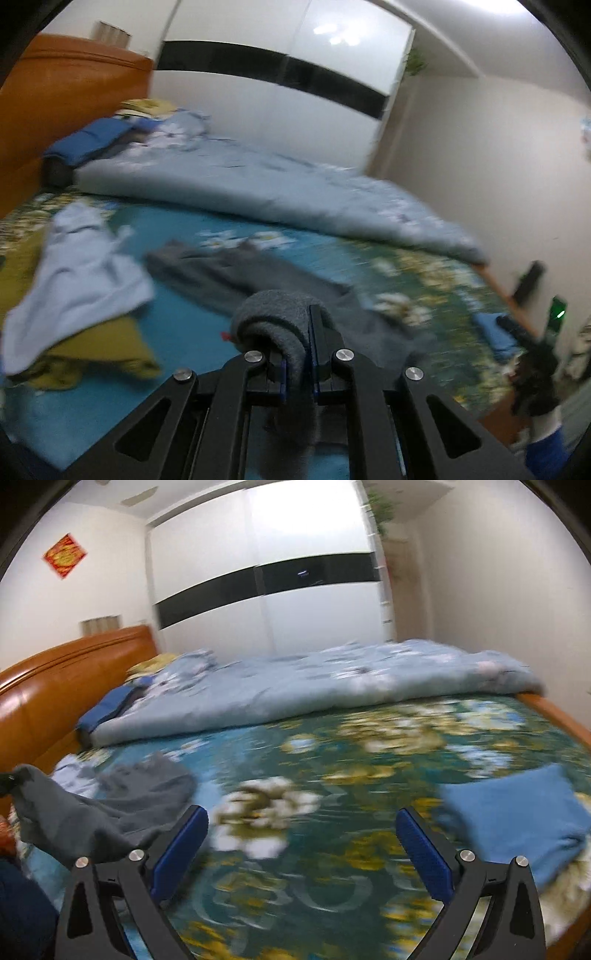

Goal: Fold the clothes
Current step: 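Lift the grey sweatshirt with the left tool and spread it on the bed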

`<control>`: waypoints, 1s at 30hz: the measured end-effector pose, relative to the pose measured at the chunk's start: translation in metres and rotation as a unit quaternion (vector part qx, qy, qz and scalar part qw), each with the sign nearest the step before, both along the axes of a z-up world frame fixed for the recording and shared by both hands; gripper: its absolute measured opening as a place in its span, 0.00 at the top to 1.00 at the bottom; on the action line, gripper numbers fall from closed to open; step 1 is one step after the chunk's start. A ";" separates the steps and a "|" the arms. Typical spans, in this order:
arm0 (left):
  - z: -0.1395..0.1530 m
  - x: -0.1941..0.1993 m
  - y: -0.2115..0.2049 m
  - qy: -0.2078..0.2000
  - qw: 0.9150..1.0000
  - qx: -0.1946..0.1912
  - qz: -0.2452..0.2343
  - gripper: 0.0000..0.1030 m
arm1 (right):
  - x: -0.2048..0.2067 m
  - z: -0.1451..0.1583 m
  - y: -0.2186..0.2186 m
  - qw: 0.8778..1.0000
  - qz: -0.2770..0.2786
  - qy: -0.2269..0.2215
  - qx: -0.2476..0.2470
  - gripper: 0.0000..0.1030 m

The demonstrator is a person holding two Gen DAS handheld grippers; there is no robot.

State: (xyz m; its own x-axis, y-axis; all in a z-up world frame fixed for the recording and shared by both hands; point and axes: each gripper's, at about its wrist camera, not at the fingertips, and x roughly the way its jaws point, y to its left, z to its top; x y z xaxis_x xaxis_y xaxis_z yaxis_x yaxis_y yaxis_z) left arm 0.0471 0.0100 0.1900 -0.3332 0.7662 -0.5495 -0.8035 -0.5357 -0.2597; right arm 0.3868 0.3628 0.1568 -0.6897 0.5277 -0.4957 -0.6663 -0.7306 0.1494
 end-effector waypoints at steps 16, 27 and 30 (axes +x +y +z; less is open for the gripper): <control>-0.022 0.004 0.041 0.085 0.992 -0.087 0.044 0.90 | -0.143 -0.018 -0.039 0.988 0.125 -0.091 0.005 0.00; -0.035 -0.004 0.055 0.082 0.990 -0.105 0.053 0.90 | -0.192 -0.030 -0.044 0.980 0.162 -0.112 -0.002 0.00; -0.039 -0.007 0.057 0.078 0.990 -0.108 0.055 0.90 | -0.204 -0.032 -0.045 0.978 0.171 -0.118 0.000 0.00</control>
State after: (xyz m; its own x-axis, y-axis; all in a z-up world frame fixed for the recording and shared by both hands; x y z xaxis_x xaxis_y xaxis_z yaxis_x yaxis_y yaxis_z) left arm 0.0403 0.0666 0.1507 -0.5016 0.5914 -0.6314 -0.7591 -0.6510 -0.0066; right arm 0.1826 0.3182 0.1251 -0.6917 0.2866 -0.6628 -0.3998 -0.9164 0.0210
